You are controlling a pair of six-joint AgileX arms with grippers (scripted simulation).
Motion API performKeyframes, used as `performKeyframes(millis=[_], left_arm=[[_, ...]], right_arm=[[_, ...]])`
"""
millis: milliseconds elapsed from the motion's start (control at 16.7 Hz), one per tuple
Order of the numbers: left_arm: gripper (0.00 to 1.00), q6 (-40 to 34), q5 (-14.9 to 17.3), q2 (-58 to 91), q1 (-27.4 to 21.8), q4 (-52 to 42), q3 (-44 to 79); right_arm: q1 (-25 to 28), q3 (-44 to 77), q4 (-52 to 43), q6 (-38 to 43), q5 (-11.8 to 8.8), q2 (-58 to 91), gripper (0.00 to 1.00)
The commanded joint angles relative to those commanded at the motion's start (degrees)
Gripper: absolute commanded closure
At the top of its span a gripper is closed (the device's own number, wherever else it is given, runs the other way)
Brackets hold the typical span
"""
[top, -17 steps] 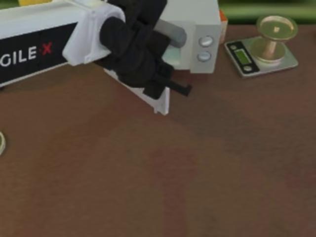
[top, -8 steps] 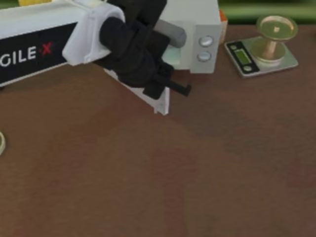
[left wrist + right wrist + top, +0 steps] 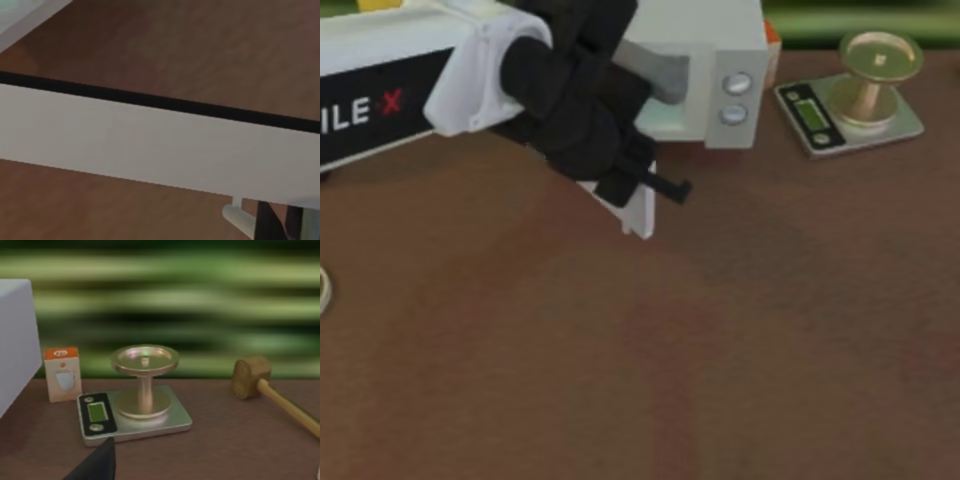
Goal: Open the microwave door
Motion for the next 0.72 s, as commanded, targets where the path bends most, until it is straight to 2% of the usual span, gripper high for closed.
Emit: performKeyframes(millis=[240, 720], left_arm=[[1.00, 4.1, 2.2, -1.8, 1.5, 0.2, -2.2], [1.00, 4.1, 2.2, -1.8, 1.5, 0.2, -2.2]], right_arm=[[0.0, 0.0, 0.0, 0.0, 0.0, 0.0, 0.00], [0.0, 0.0, 0.0, 0.0, 0.0, 0.0, 0.00]])
